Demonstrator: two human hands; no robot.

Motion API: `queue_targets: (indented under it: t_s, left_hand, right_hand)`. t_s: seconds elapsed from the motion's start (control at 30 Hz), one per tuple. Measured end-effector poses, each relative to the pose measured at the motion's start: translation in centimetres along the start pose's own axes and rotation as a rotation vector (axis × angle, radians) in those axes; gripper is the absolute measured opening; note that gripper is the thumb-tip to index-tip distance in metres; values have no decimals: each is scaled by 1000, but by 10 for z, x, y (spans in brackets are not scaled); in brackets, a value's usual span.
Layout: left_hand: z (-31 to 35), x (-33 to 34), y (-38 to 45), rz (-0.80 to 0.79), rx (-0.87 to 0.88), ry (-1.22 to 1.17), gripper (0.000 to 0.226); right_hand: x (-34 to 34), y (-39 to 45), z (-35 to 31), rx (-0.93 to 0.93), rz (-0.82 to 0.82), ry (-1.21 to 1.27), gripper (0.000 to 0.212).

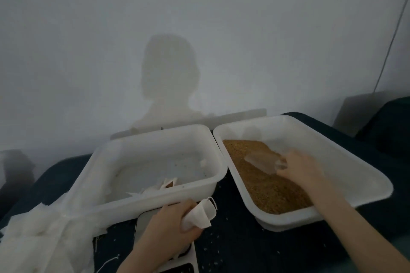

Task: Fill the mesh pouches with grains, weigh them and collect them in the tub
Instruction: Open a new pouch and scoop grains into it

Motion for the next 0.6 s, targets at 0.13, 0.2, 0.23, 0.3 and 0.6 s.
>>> queue_targets:
  t_s: [0.13, 0.2, 0.23, 0.3, 0.6]
  left_hand:
    - [0, 3, 0, -24, 2, 45, 23]
    - [3, 4, 0, -27, 8, 50, 25]
    - [7, 3, -1, -22, 14, 83, 25]
    - [12, 2, -3, -10, 18, 150, 27]
    - [16, 9, -6, -71, -2, 181, 21]
  right_hand:
    - [0, -4, -12, 24, -12, -100, 17]
    - [1, 1, -28, -26, -39, -130, 18]
    - [1, 4, -36, -53, -53, -134, 17]
    - [4, 11, -44, -91, -67, -122, 13]
    - [14, 14, -26, -152, -15, 136, 19]
Point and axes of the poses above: each hand's wrist, its own y-axis towards the middle knuckle, its own x-axis out of the palm, z = x × y, the point moved 10 cm from there along y, towards the middle knuckle, and after that the axes turned 11 degrees about -z, right-handed, at the moved point
